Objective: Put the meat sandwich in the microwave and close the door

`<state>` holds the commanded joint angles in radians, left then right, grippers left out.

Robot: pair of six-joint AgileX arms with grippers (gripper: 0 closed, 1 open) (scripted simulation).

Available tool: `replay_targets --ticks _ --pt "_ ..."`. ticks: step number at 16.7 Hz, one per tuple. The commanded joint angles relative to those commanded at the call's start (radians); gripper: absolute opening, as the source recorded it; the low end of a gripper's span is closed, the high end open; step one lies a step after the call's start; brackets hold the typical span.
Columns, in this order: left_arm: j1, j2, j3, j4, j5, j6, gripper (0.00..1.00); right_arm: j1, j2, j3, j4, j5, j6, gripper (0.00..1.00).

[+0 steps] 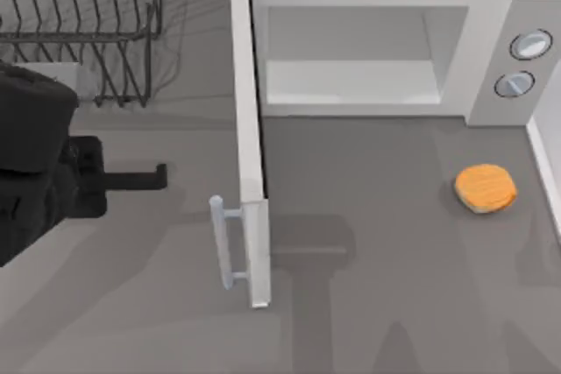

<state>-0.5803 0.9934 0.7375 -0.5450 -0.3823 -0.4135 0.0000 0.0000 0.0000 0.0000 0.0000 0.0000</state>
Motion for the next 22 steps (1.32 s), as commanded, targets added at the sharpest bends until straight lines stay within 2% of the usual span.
replay_targets --ticks 4,10,13,19,22 --pt "-0.064 0.118 0.062 -0.03 -0.043 -0.054 0.0 0.0 0.0 0.0 0.0 0.0 0.0 1.0" --pt "-0.063 0.128 0.046 -0.013 -0.042 -0.056 0.0 0.0 0.0 0.0 0.0 0.0 0.0 1.0" --pt "-0.064 0.167 -0.029 0.081 -0.043 -0.055 0.0 0.0 0.0 0.0 0.0 0.0 0.0 1.0" --pt "-0.063 0.24 -0.205 0.389 -0.042 -0.052 0.0 0.0 0.0 0.0 0.0 0.0 0.0 1.0" --pt "-0.062 0.272 -0.264 0.453 -0.041 -0.05 0.0 0.0 0.0 0.0 0.0 0.0 0.0 1.0"
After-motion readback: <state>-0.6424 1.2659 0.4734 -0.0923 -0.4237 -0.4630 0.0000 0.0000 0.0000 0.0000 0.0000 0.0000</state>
